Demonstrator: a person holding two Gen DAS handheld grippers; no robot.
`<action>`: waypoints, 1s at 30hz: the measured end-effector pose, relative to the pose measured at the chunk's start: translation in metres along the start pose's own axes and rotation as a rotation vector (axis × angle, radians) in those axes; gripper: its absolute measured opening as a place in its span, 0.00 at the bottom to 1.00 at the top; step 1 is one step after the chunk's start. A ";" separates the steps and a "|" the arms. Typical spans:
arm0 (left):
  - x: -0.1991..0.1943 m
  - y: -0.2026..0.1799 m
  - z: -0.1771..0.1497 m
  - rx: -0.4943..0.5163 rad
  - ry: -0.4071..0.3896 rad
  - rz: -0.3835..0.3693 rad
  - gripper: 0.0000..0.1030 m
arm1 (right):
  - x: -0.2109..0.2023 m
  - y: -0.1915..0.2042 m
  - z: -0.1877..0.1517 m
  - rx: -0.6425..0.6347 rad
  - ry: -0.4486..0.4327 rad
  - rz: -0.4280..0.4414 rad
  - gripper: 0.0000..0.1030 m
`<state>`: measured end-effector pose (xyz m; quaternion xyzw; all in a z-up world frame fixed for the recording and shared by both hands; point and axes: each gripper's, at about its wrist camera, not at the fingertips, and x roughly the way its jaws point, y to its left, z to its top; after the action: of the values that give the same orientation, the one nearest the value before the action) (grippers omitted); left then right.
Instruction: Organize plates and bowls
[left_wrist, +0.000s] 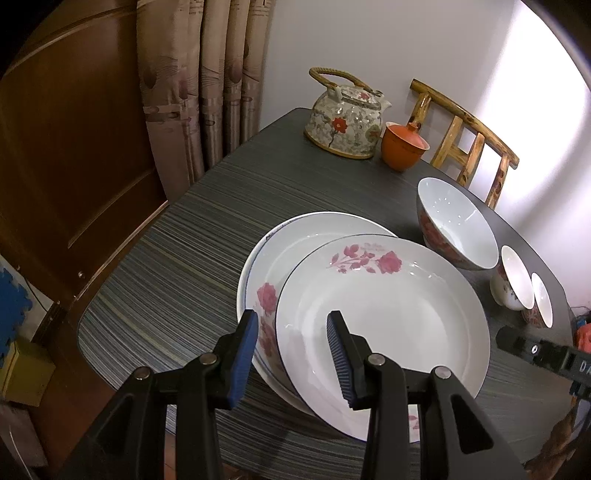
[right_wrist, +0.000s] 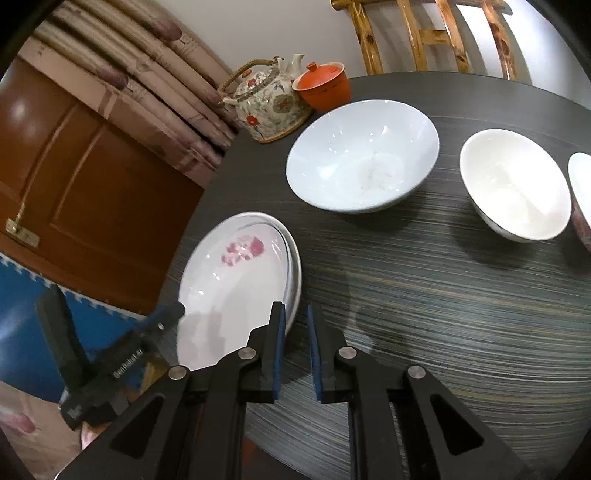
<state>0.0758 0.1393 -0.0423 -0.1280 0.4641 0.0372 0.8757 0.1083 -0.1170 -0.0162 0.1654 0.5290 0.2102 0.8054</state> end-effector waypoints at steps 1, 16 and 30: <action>0.000 0.000 0.000 0.002 0.000 0.000 0.38 | 0.001 -0.001 -0.001 -0.001 0.009 0.000 0.12; 0.005 -0.002 -0.004 0.003 0.015 0.006 0.44 | 0.024 0.006 -0.004 0.000 0.071 0.046 0.12; 0.008 -0.004 -0.003 0.023 0.018 0.017 0.44 | 0.029 0.012 -0.007 -0.017 0.084 0.038 0.12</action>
<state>0.0787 0.1340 -0.0503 -0.1146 0.4734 0.0381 0.8726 0.1098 -0.0913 -0.0361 0.1597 0.5571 0.2365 0.7798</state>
